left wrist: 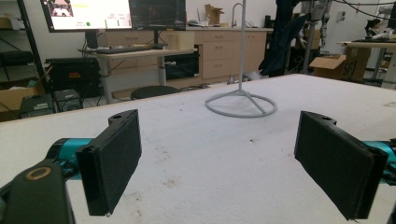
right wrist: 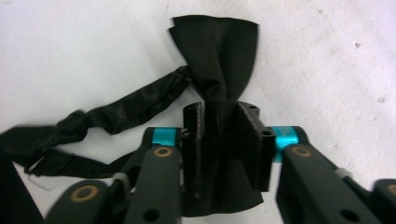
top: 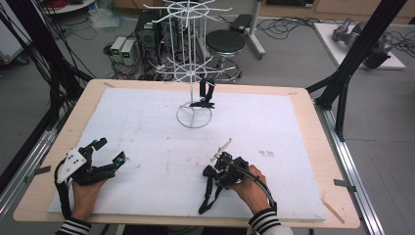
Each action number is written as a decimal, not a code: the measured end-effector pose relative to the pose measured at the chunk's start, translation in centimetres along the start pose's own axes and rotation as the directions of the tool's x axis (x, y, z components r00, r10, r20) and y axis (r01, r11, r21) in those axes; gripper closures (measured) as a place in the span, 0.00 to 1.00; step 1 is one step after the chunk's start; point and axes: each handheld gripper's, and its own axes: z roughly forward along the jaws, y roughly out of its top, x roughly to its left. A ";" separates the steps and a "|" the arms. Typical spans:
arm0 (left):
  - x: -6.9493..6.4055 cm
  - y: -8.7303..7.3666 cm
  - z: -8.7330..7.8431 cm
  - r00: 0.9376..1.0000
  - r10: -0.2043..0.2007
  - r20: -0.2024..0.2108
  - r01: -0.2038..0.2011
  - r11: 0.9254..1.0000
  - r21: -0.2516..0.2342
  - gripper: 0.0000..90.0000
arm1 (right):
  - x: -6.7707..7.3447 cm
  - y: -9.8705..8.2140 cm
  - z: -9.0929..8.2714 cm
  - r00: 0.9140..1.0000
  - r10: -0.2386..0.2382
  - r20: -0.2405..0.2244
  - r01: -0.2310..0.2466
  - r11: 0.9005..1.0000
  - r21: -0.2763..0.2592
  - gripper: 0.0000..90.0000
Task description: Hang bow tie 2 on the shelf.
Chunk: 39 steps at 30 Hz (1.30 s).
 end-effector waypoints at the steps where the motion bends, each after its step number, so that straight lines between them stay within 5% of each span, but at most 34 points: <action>1: 0.0 0.0 0.0 1.000 -0.001 0.001 0.001 1.000 -0.001 0.17 | 0.0 0.0 0.0 1.000 -0.010 0.001 0.010 1.000 -0.001 0.84; 10: 0.0 0.0 0.0 1.000 -0.004 -0.002 0.004 1.000 -0.003 0.17 | -0.1 0.1 -0.2 1.000 -0.001 -0.005 0.001 1.000 -0.010 0.86; 17: 0.0 0.0 0.0 1.000 -0.004 -0.001 0.004 1.000 -0.002 0.17 | -0.4 0.0 -1.0 0.999 0.026 -0.025 -0.029 0.995 -0.096 0.86; 21: 0.0 0.0 0.0 1.000 0.000 -0.001 0.000 1.000 0.001 0.17 | -0.6 -0.1 -1.8 0.998 0.046 -0.040 -0.052 0.982 -0.181 0.86; 26: 0.0 0.0 0.0 1.000 -0.001 0.000 0.001 1.000 -0.001 0.17 | -0.9 -0.3 -2.9 0.997 0.062 -0.051 -0.075 0.953 -0.293 0.86; 34: 0.0 0.0 0.0 1.000 0.001 0.000 -0.001 1.000 -0.001 0.17 | -1.5 -0.5 -4.5 0.989 0.101 -0.108 -0.140 0.874 -0.465 0.85; 39: 0.0 0.0 0.0 1.000 0.000 0.000 0.000 1.000 -0.001 0.17 | -1.6 -0.5 -5.2 0.991 0.097 -0.096 -0.134 0.833 -0.537 0.85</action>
